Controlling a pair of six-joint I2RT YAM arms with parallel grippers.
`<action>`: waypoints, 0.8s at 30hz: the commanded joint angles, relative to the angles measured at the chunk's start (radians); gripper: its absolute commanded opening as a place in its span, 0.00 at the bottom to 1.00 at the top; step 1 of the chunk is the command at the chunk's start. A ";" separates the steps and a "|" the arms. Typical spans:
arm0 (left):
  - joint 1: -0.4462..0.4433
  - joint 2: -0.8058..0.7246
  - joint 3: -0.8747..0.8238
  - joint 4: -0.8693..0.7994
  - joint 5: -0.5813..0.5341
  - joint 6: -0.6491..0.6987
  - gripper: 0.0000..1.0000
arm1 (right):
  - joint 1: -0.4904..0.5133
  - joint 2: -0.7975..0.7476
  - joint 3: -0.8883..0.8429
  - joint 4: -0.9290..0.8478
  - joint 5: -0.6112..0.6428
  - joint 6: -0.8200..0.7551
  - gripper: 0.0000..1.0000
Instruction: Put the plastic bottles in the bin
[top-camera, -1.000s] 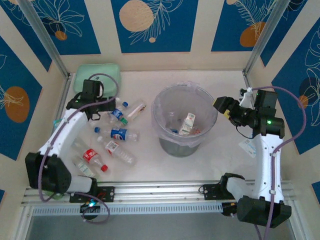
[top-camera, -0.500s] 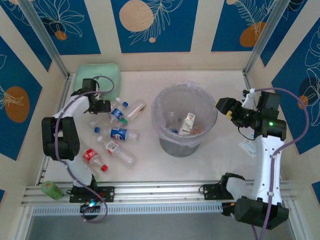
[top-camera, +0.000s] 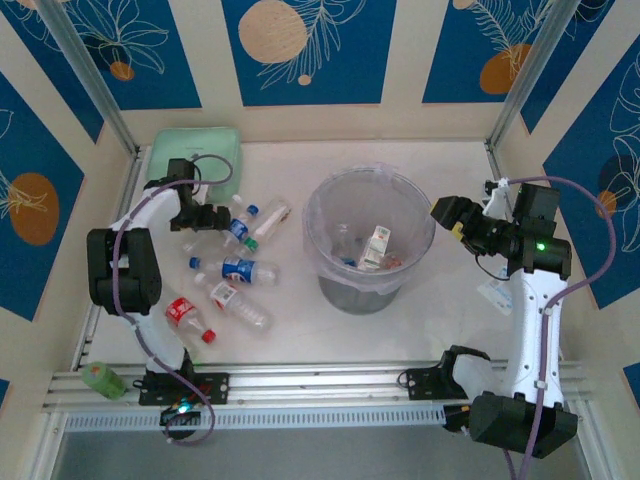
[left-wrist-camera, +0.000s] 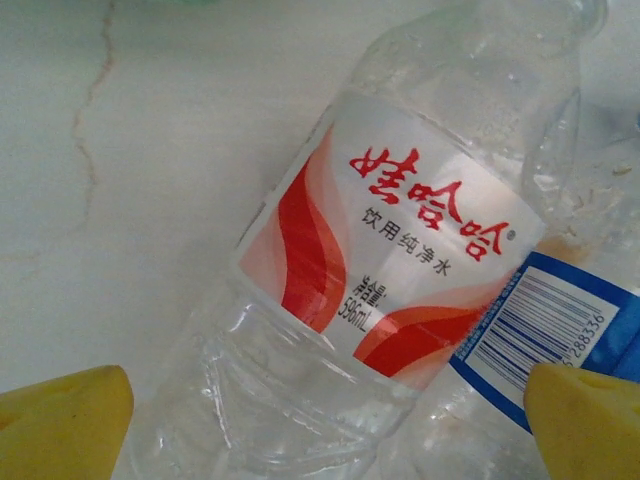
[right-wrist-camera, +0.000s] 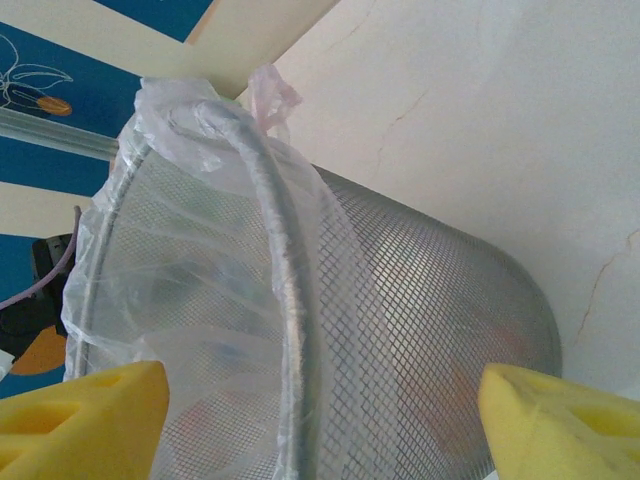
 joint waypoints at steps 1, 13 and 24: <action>-0.006 -0.004 -0.012 -0.032 0.040 -0.002 0.97 | -0.005 0.009 0.003 0.005 -0.034 0.004 0.81; -0.013 0.037 0.001 0.003 0.019 -0.030 0.70 | -0.005 0.009 0.003 0.009 -0.035 0.011 0.81; -0.038 -0.110 0.019 -0.017 0.000 -0.035 0.61 | -0.005 0.007 0.014 0.013 -0.025 0.018 0.81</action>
